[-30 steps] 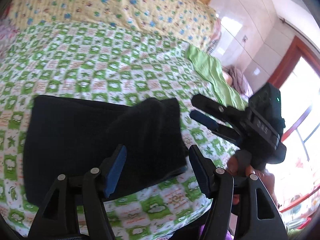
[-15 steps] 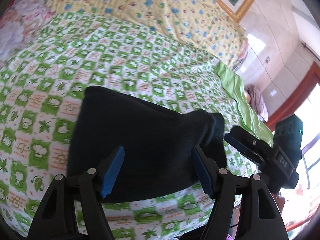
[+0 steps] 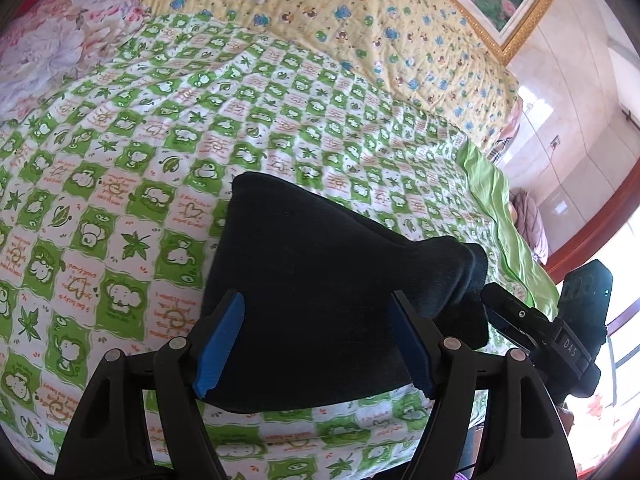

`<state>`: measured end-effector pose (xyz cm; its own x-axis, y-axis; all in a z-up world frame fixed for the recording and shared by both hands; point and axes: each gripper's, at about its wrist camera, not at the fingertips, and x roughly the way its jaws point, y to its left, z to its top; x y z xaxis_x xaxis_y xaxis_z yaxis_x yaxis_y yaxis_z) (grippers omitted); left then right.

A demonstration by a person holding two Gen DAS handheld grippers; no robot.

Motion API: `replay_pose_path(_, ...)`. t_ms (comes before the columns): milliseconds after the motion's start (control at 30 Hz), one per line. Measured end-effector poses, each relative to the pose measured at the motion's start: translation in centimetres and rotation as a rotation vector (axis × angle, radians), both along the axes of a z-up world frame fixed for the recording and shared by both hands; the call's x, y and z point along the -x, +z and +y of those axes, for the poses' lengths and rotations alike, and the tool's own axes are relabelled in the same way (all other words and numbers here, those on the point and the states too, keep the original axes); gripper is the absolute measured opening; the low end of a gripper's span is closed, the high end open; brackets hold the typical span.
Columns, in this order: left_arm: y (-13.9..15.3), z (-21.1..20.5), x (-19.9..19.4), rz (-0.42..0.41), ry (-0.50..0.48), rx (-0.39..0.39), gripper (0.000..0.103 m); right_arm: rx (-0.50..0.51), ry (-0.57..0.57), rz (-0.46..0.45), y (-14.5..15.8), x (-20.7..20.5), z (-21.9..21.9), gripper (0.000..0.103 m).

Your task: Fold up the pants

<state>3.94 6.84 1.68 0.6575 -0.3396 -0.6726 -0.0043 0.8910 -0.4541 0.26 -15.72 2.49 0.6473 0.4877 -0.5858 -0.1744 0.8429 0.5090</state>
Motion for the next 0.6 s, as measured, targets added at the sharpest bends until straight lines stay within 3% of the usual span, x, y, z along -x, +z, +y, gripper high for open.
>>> replay_pose_path(367, -0.9, 0.7, -0.5, 0.018, 0.019, -0.004, 0.078, 0.059, -0.050, 0.049, -1.8, -0.1, -0.2, 0.086)
replay_pose_path(600, -2.5, 1.6, -1.5, 0.068, 0.037, 0.010, 0.080, 0.033, -0.071, 0.085, -3.3, 0.1, -1.3, 0.085)
